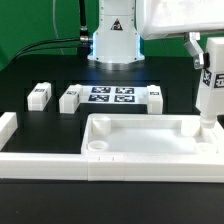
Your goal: Assemble desk
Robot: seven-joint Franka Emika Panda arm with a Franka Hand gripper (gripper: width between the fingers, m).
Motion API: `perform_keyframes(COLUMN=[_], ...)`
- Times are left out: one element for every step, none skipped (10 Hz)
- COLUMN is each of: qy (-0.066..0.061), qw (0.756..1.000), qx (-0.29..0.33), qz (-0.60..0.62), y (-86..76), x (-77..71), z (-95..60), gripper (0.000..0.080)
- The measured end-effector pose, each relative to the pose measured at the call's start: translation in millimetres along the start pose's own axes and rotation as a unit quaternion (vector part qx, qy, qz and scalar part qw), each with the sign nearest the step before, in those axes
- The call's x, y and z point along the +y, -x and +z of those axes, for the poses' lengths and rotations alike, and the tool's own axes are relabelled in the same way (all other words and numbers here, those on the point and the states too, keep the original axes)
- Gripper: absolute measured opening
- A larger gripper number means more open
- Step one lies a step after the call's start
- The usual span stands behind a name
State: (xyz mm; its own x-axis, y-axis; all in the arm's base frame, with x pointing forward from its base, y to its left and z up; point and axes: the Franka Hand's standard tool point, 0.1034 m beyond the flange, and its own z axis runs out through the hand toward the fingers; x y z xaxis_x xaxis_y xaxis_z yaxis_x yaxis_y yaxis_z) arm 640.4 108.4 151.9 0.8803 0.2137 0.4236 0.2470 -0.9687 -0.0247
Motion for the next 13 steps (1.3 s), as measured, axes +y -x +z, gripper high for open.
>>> perform_keyframes(qy=[-0.001, -0.002, -0.001, 0.0, -0.001, -0.001, -0.002, -0.002, -0.003, -0.003, -0.004, -0.004, -0.004], qw=[1.0, 1.0, 1.0, 1.0, 1.0, 1.0, 0.999, 0.999, 0.999, 0.999, 0.999, 0.999, 0.999], qx=[-0.001, -0.002, -0.002, 0.002, 0.0, 0.0, -0.002, -0.005, -0.008, -0.01, -0.011, -0.012, -0.013], qz=[0.004, 0.003, 0.0, -0.018, -0.024, -0.029, -0.033, -0.032, -0.031, -0.031, -0.031, -0.031, -0.031], y=[1.7, 2.1, 2.9, 3.8, 3.8, 3.6, 5.6, 7.8, 10.8, 12.9, 13.9, 14.7, 15.0], x=[-2.3, -2.6, -2.1, -1.3, -0.9, -0.9, -1.0, -1.2, -1.0, -1.1, -1.2, -1.7, -2.0], z=[1.2, 1.6, 3.1, 8.5, 11.7, 13.3, 16.1, 18.8, 22.0, 24.3, 25.4, 26.6, 28.1], gripper=[0.0291, 0.0291, 0.0291, 0.0291, 0.0291, 0.0291, 0.0291, 0.0291, 0.0291, 0.0291, 0.0291, 0.0291, 0.0291])
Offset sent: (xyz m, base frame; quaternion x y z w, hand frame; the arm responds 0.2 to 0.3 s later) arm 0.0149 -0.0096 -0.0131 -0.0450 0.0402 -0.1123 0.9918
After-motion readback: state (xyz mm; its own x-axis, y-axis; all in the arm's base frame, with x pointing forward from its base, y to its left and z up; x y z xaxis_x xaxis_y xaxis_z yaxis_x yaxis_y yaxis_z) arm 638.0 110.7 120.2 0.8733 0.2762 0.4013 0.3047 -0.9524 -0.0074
